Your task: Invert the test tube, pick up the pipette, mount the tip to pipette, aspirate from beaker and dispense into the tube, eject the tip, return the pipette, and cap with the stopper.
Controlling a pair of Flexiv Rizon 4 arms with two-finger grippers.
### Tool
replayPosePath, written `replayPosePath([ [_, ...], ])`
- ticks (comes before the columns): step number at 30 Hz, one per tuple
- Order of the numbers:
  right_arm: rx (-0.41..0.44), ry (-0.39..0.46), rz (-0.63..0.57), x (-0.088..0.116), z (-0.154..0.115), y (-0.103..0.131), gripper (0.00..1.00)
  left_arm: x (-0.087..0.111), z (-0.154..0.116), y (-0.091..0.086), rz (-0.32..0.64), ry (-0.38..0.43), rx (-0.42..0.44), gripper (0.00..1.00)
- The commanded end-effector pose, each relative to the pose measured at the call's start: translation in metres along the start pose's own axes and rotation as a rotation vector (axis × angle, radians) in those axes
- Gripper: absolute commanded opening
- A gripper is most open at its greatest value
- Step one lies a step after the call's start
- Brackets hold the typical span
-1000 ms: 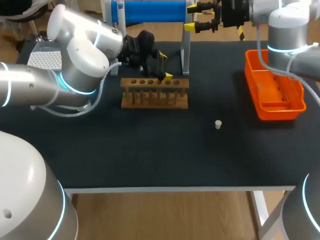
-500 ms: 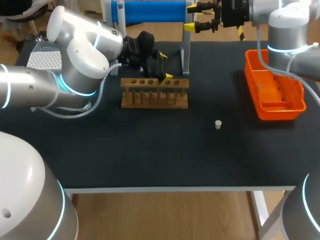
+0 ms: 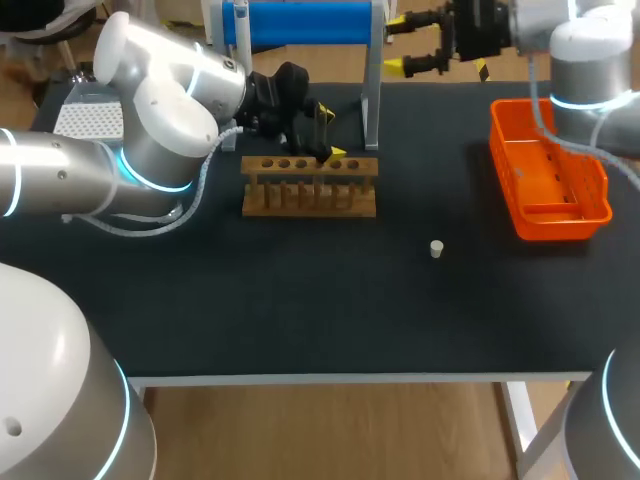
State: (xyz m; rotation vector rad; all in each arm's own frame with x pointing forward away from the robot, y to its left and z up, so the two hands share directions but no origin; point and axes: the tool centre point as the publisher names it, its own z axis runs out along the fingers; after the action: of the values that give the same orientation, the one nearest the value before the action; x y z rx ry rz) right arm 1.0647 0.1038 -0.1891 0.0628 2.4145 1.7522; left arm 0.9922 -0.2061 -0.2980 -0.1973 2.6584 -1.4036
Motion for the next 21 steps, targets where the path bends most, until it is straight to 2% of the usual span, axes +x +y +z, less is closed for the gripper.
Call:
replayPosePath([
  [1,0.018,-0.044,0.002,0.031,-0.054,-0.002,1.00,0.000,0.001,0.001,0.001,-0.002,0.003,1.00],
  [7,0.023,-0.112,0.026,0.059,-0.106,-0.019,1.00,0.000,0.001,0.001,0.001,-0.002,0.003,1.00],
  [12,0.030,-0.148,0.079,0.089,-0.145,-0.044,1.00,0.000,0.001,0.001,0.001,-0.002,0.003,1.00],
  [16,0.039,-0.170,0.113,0.111,-0.163,-0.063,1.00,0.000,0.001,0.001,0.001,-0.002,0.003,1.00],
  [21,0.058,-0.171,0.148,0.138,-0.171,-0.086,1.00,0.000,0.001,0.001,0.001,-0.002,0.003,1.00],
])
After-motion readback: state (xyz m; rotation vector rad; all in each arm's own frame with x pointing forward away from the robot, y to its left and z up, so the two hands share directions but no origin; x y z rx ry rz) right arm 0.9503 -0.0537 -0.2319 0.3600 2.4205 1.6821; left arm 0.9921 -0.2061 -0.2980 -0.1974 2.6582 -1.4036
